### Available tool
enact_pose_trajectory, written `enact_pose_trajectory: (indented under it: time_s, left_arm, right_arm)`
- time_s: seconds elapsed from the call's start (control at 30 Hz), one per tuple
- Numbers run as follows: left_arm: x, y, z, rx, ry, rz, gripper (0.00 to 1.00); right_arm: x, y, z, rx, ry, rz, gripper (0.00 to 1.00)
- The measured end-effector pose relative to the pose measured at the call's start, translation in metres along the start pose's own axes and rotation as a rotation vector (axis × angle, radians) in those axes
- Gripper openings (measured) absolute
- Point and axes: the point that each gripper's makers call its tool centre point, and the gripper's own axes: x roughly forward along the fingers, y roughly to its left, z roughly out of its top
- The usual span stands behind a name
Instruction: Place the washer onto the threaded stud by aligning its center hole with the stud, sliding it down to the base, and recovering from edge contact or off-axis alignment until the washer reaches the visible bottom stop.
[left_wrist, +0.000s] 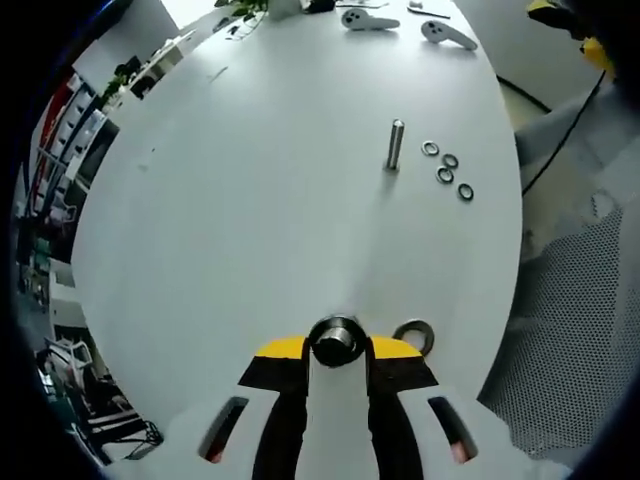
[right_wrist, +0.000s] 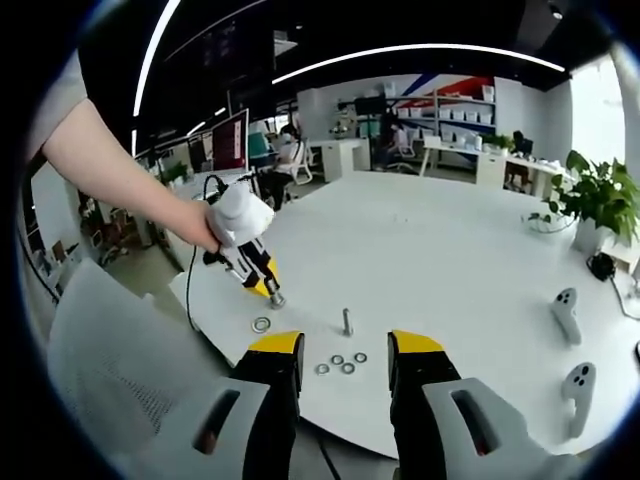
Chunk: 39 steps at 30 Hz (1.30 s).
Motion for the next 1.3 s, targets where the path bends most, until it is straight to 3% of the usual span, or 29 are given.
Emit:
enact_pose_trajectory:
  time_s: [0.4,0.73,1.2,1.3]
  left_arm:
    - [0.018,-0.002,-0.004,-0.019,0.033,-0.018,0.19]
    - [0.023,-0.001,-0.002,-0.019,0.024,-0.02,0.2]
    - [0.015,-0.005,-0.006,-0.063,0.001,-0.01,0.3]
    - [0.01,-0.008,-0.009,-0.126,-0.02,-0.013,0.31]
  right_arm:
    - [0.0,-0.003,-0.002,-0.001,0.006,-0.014,0.36]
    - [0.0,-0.004,-0.002,-0.002,0.008,-0.017,0.36]
    - [0.0,-0.002,-0.002,-0.005,0.008,-0.009,0.36]
    - [0.0,-0.001,-0.002,-0.009,0.013,-0.003,0.36]
